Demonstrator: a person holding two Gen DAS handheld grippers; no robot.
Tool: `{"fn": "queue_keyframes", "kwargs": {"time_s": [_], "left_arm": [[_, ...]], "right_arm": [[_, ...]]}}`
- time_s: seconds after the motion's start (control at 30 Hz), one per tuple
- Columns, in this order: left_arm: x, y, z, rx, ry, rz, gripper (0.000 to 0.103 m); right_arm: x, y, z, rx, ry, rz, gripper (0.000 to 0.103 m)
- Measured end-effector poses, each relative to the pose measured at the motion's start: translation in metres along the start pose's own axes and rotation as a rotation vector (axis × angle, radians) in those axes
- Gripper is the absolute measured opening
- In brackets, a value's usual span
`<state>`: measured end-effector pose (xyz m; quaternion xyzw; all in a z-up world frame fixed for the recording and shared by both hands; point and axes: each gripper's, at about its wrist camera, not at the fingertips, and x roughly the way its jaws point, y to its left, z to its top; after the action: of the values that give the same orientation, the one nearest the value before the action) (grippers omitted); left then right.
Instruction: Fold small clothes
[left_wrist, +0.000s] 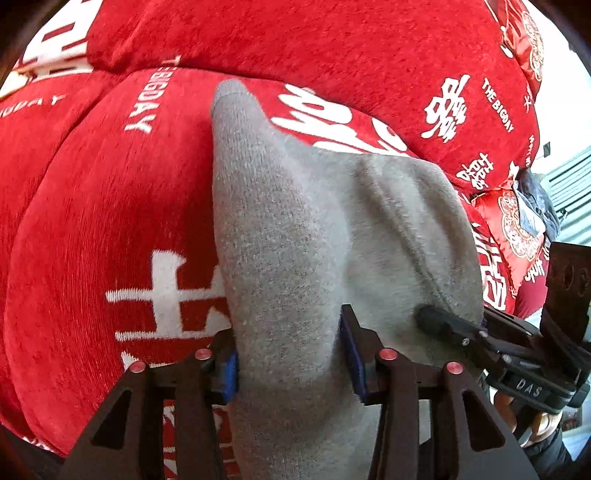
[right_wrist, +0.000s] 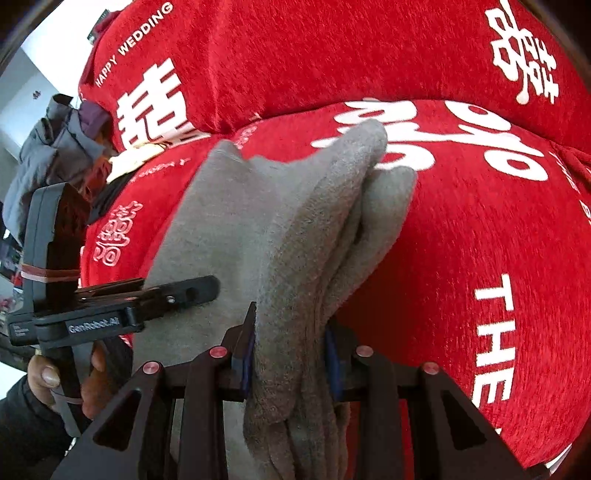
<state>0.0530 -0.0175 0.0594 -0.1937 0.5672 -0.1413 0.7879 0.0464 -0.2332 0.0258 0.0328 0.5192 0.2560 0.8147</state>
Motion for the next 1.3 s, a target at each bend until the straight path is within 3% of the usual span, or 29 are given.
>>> {"fn": "queue_keyframes", "kwargs": {"time_s": [0.07,0.17,0.2,0.37,0.53,0.6,0.7,0.77,0.87,1.13,1.3], "left_arm": [[0.002,0.011,-0.003,-0.05,-0.002,-0.002,0.066],[-0.004,0.021,-0.008,-0.081,-0.019,-0.015,0.066],[-0.008,0.022,-0.009,-0.08,-0.028,-0.004,0.068],[-0.045,0.019,-0.015,-0.061,-0.128,0.088,0.071],[-0.054,-0.021,-0.018,0.138,-0.192,0.164,0.071],[-0.051,-0.036,-0.022,0.2,-0.189,0.157,0.071],[-0.04,-0.046,-0.025,0.233,-0.159,0.119,0.071],[-0.026,-0.043,-0.026,0.242,-0.116,0.135,0.071],[-0.013,-0.025,-0.026,0.206,-0.089,0.142,0.072],[-0.025,-0.031,-0.013,0.208,-0.103,0.178,0.072],[-0.004,-0.038,0.015,0.226,-0.059,0.239,0.072]], "right_arm": [[0.004,-0.007,-0.002,0.01,0.012,-0.007,0.036],[0.01,-0.021,-0.004,0.061,0.048,-0.022,0.059],[0.01,-0.026,-0.004,0.082,0.054,-0.029,0.062],[-0.016,-0.027,-0.008,0.059,0.006,-0.07,0.062],[-0.037,0.018,-0.013,-0.165,-0.06,-0.158,0.062],[-0.036,0.038,-0.017,-0.262,-0.079,-0.211,0.062],[-0.03,0.051,-0.025,-0.329,-0.056,-0.176,0.062],[-0.02,0.052,-0.029,-0.342,-0.015,-0.154,0.062],[0.002,0.037,-0.035,-0.325,0.067,-0.217,0.066],[-0.013,0.017,-0.024,-0.236,0.051,-0.108,0.069],[-0.007,0.013,0.013,-0.232,0.033,-0.134,0.069]]}}
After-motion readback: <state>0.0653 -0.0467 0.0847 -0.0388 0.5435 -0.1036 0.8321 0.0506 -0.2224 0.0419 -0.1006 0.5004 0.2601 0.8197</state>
